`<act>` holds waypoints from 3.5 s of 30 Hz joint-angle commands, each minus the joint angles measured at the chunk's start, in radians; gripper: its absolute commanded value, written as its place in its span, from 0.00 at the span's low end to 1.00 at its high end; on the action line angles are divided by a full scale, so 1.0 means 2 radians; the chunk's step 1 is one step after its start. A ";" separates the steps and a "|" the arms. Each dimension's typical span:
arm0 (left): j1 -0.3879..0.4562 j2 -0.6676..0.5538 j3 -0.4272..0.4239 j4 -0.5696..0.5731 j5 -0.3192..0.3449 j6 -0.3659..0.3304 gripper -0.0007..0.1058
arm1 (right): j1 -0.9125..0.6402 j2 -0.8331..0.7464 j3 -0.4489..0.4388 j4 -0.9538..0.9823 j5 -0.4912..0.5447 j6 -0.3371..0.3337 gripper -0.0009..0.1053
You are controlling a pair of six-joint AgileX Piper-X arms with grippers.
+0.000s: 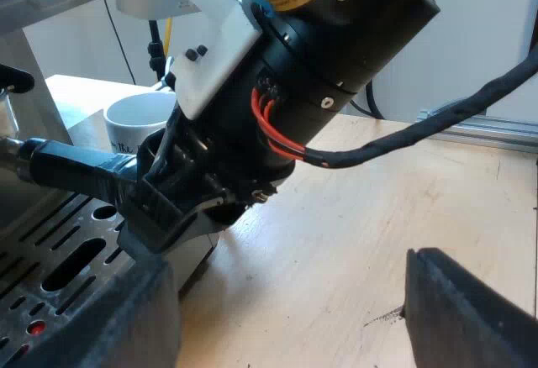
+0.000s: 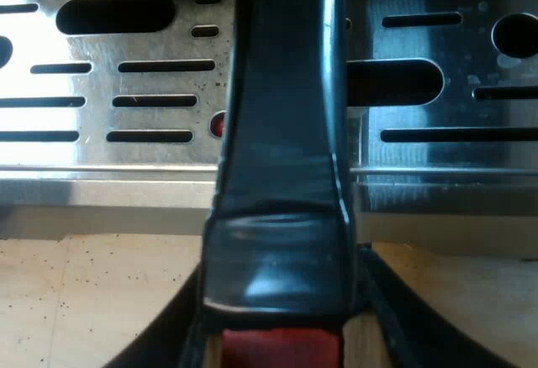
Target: Grind coffee beans and then tamp
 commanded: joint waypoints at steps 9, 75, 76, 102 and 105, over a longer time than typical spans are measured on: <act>-0.002 -0.004 -0.003 -0.001 0.004 -0.005 0.57 | 0.000 -0.014 -0.003 -0.005 -0.029 -0.009 0.01; -0.002 -0.110 -0.104 0.261 -0.065 0.015 0.57 | 0.168 -0.195 0.090 0.112 0.058 -0.052 0.01; -0.002 -0.110 -0.110 0.273 -0.070 0.015 0.57 | 0.168 -0.198 0.094 0.109 0.052 -0.057 0.01; -0.002 -0.020 -0.127 0.325 -0.104 0.015 0.57 | 0.075 -0.123 0.195 -0.099 -0.148 -0.261 0.01; -0.002 0.022 -0.127 0.327 -0.104 0.030 0.57 | 0.075 -0.099 0.195 -0.110 -0.148 -0.259 0.01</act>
